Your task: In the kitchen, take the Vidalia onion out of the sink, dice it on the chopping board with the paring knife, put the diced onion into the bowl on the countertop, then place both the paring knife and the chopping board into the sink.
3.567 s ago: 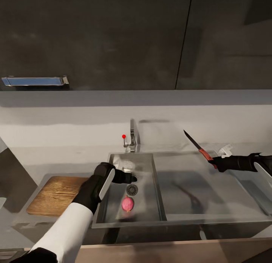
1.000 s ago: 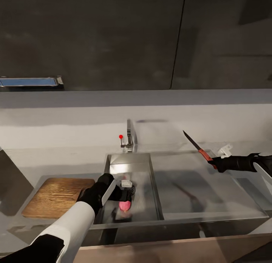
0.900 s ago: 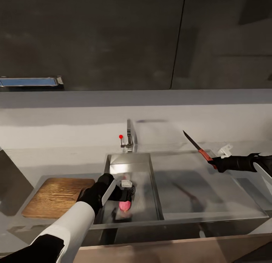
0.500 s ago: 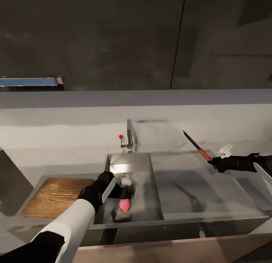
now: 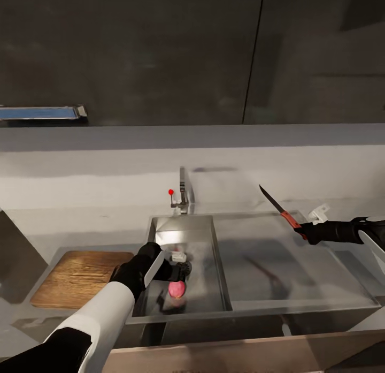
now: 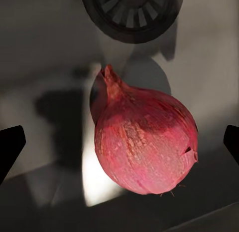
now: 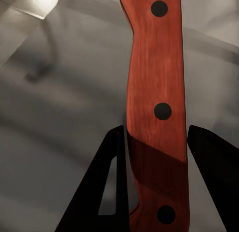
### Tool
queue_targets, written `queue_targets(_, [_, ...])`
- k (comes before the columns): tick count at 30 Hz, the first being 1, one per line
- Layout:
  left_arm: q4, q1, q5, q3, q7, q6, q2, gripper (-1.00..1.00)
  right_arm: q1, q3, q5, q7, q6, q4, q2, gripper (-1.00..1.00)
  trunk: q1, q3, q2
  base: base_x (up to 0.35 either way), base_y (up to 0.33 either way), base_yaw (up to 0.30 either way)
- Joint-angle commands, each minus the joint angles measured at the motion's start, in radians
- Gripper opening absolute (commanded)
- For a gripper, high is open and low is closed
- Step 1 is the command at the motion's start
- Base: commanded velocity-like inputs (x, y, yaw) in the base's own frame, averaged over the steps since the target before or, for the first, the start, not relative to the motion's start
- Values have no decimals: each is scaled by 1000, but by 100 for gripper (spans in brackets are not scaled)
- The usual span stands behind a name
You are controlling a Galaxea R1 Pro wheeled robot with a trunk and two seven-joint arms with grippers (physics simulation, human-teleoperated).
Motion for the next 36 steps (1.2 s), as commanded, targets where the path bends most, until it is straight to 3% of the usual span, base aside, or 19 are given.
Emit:
queue_targets(1, [-1,-1,0,-1,-1,4,0,100,-2,2,-7,-2,6,-1,-1,-100,1,-2,-2,0,0,0])
queue_targets(19, [5,-1,0,-2,-1,4,0,100,-2,2,-7,-2,6,-1,-1,-100,1,-4,-2,0,0,0])
queue_targets(36, [20,-1,0,-3,-2,4,0,100,-2,2,-7,-2,6,-1,-1,-100,1,-30,-2,0,0,0])
